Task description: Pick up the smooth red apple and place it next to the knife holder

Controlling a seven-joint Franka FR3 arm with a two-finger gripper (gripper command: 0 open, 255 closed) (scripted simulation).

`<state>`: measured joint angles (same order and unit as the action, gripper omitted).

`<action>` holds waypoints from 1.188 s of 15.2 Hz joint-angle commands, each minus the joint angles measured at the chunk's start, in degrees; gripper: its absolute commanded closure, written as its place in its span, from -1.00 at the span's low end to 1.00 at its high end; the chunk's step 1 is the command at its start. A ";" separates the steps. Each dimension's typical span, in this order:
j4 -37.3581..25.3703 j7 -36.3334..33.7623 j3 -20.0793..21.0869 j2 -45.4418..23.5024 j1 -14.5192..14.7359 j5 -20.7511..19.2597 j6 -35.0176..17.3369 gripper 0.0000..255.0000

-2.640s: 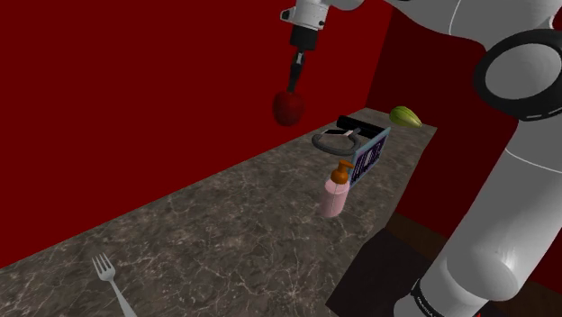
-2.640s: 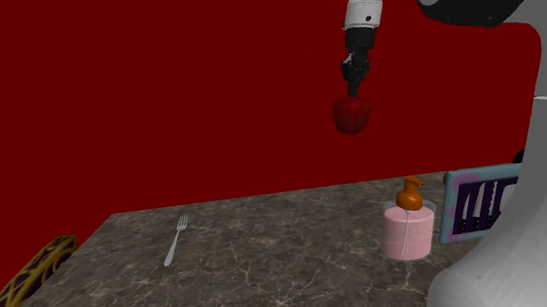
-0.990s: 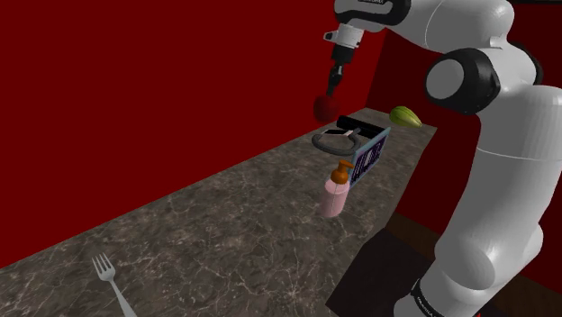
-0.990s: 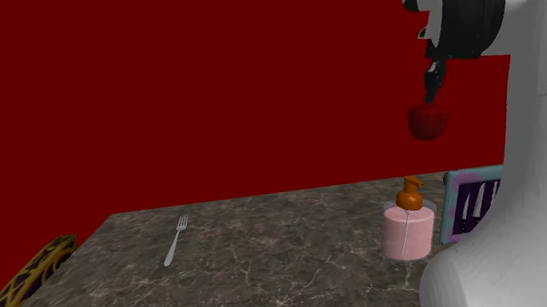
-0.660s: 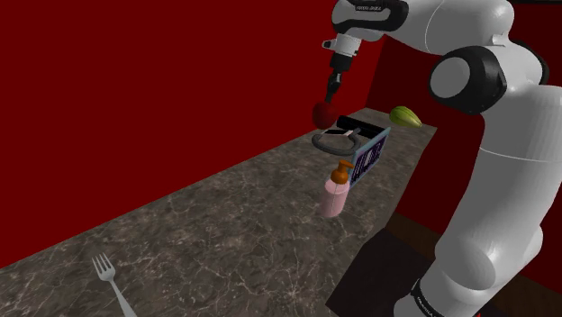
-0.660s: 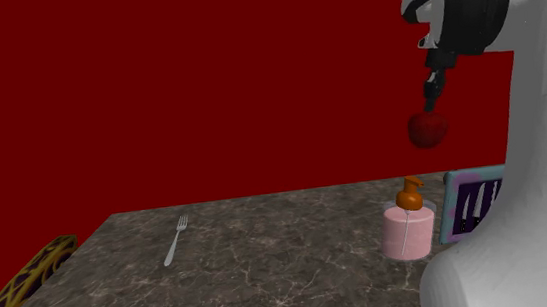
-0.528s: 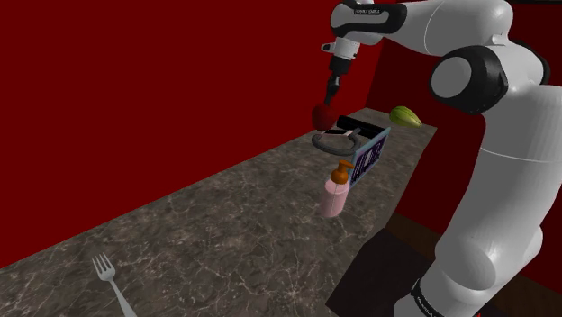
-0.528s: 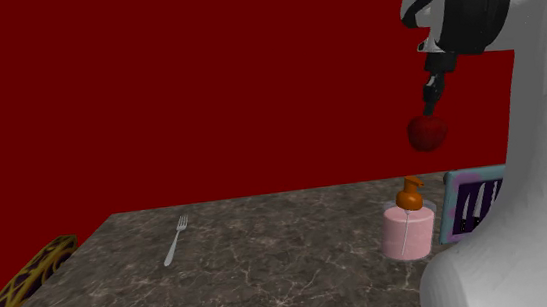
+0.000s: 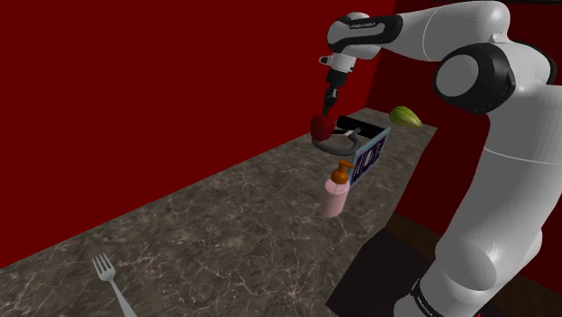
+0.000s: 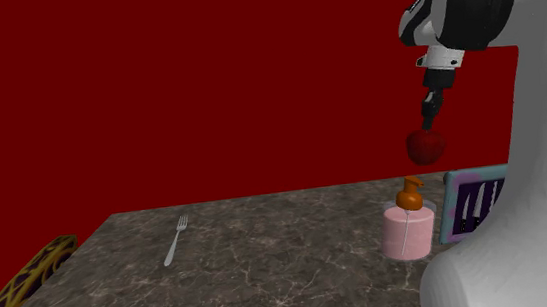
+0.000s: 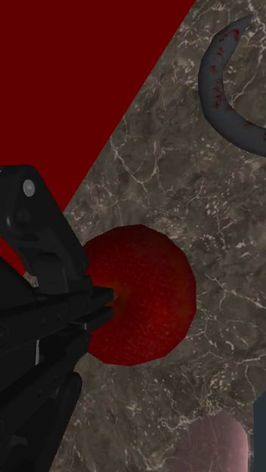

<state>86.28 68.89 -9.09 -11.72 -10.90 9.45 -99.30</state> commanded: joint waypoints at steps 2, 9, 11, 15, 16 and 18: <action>2.30 0.33 0.01 0.10 0.04 0.05 -2.23 1.00; 7.55 1.01 0.10 0.01 0.19 0.26 -7.53 1.00; 8.89 1.22 0.13 -0.13 0.21 0.36 -9.00 1.00; 11.38 1.65 0.19 -0.57 0.26 0.59 -11.89 1.00; 11.96 1.76 0.21 -0.71 0.26 0.66 -12.60 1.00; 13.08 1.99 0.25 -1.03 0.28 0.81 -14.02 1.00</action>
<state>98.83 70.76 -8.87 -12.58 -10.63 10.17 -112.59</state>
